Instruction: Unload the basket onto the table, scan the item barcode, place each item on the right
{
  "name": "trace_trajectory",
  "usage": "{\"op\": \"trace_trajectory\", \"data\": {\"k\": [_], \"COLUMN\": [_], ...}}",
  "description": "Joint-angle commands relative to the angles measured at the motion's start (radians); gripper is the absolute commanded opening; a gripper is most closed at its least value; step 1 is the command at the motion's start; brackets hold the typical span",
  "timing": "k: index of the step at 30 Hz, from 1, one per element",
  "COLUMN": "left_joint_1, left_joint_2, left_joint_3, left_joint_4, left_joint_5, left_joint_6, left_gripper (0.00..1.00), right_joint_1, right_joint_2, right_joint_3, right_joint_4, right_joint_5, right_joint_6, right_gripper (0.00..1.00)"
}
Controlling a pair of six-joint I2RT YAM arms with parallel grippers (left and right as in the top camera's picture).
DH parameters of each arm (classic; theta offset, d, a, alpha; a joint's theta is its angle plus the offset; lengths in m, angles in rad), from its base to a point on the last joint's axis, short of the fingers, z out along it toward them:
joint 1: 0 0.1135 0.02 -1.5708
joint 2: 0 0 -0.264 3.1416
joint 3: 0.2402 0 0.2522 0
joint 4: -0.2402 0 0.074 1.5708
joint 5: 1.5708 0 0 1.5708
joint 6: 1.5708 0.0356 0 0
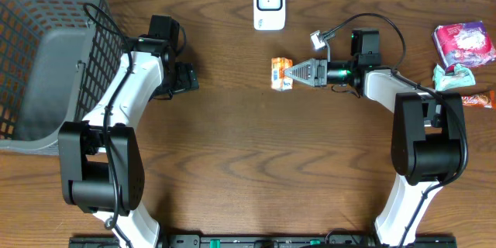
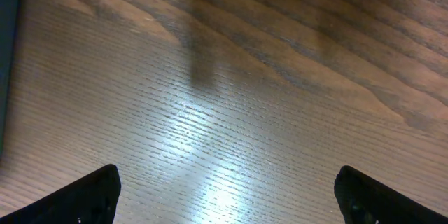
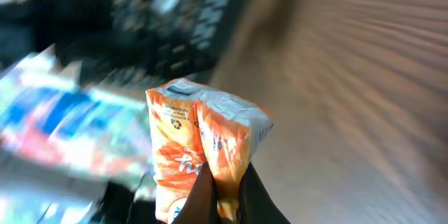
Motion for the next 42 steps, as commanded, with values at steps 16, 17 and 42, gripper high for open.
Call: {"op": "trace_trajectory", "data": {"k": [16,17,42], "left_joint_1": [0.002,0.002,0.002], "left_joint_2": [0.001,0.001,0.001], "left_joint_3": [0.008,0.008,0.008], "left_joint_4": [-0.006,-0.006,-0.006], "left_joint_5": [-0.013,-0.013,-0.013], "left_joint_6": [0.01,0.01,0.01], "left_gripper": [0.98,0.98,0.98], "right_joint_1": [0.041,0.041,0.283], "right_joint_2": [0.008,0.008,-0.21], "right_joint_3": [-0.003,-0.003,0.0], "right_joint_4": [0.0,-0.004,-0.244], "right_joint_5": [-0.121,-0.081,1.278], "right_joint_6": [-0.161,-0.14,0.121], "right_gripper": [0.01,0.01,0.01]}}
